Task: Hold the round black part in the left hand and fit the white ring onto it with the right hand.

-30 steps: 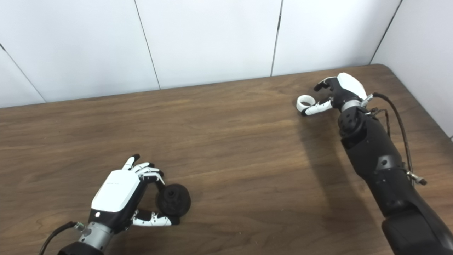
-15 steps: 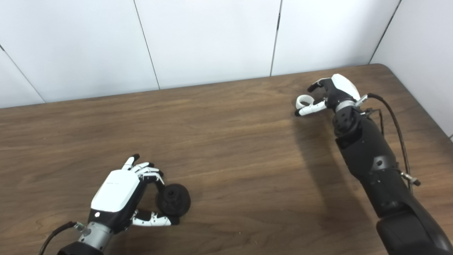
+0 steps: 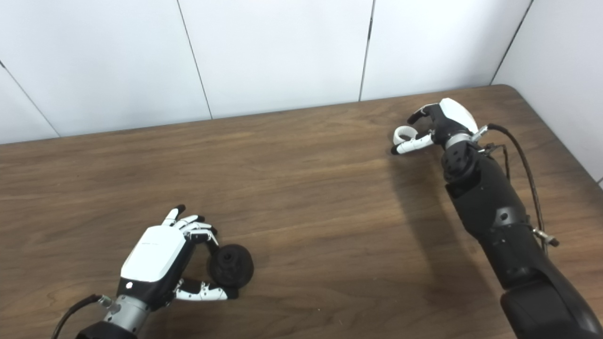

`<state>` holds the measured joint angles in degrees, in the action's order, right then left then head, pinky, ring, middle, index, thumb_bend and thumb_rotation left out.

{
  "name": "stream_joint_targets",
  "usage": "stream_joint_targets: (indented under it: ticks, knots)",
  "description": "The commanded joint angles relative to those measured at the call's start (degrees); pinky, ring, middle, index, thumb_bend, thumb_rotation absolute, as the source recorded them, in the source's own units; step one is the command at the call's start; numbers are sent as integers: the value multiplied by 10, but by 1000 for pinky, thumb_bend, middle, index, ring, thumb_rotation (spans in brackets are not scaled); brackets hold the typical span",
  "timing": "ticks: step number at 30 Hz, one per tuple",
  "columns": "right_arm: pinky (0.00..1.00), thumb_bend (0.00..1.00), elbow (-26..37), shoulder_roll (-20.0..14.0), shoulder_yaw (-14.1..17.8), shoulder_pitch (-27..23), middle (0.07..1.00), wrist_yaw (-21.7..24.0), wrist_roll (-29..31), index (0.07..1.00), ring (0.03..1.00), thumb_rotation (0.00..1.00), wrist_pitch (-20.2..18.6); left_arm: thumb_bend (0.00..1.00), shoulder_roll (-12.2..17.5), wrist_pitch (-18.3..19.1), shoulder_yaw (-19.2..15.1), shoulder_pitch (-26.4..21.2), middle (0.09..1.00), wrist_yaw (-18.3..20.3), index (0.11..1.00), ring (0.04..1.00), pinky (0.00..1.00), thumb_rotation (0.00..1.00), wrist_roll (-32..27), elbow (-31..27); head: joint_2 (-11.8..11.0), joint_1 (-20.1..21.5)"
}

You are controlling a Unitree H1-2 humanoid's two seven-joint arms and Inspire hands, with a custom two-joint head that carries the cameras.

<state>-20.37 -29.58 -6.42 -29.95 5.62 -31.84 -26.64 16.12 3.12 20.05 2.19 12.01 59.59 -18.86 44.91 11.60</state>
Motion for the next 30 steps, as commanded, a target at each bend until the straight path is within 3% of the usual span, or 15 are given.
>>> stream_joint_targets:
  ticks: [1,21,30]
  knots:
    - [844,822,8,-19,2,-18,886,0,-3,662,911,254,1,525,13,2,1,4,734,20,482,858,1000,53,7,8,0,0]
    - [879,812,-3,-23,1,-15,912,13,-16,664,946,284,-2,524,12,4,1,6,731,23,482,854,1000,53,7,4,3,0]
    - [865,809,-8,-24,-2,-13,890,9,-17,617,931,282,0,525,13,4,1,4,735,22,482,859,1000,54,11,8,1,-2]
